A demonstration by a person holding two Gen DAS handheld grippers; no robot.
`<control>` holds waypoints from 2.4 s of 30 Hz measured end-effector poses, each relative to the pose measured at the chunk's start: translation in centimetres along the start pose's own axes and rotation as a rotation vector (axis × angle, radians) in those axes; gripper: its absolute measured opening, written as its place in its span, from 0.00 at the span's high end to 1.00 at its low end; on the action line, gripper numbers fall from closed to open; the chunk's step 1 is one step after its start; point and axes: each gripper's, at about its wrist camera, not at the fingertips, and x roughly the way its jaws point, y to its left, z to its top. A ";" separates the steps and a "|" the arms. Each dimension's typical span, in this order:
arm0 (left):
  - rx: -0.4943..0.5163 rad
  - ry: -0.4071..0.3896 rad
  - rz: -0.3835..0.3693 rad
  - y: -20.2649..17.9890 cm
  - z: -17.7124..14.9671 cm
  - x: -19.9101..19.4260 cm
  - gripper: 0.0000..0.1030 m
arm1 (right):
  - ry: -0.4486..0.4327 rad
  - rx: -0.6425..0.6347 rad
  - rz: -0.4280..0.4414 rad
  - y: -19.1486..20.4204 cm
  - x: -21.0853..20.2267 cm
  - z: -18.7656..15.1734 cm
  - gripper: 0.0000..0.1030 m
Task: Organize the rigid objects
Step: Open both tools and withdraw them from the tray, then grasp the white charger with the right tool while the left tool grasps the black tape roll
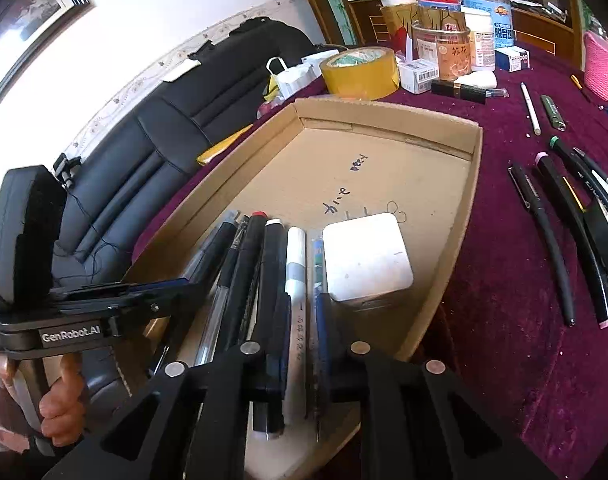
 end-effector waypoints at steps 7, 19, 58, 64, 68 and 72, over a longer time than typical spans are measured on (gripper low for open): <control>0.052 -0.048 0.043 -3.2 -1.4 -1.5 0.52 | -0.060 -0.042 0.067 0.1 -4.0 -1.8 0.54; 0.203 -0.052 -0.049 -15.9 -3.6 -0.4 0.33 | -0.123 0.014 0.062 -4.7 -10.0 -7.0 0.53; 0.205 0.026 -0.004 -27.2 3.9 7.6 0.32 | -0.038 -0.008 -0.184 -22.9 -10.4 0.4 0.31; 0.225 0.050 0.049 -28.8 6.3 10.3 0.42 | 0.022 -0.115 -0.157 -21.3 -10.5 -0.9 0.30; 0.232 0.081 0.085 -29.3 7.2 12.4 0.55 | 0.026 -0.110 -0.143 -21.2 -10.7 -1.2 0.32; 0.228 0.101 0.135 -29.3 7.8 14.3 0.67 | 0.020 -0.048 -0.099 -22.1 -11.0 -1.0 0.35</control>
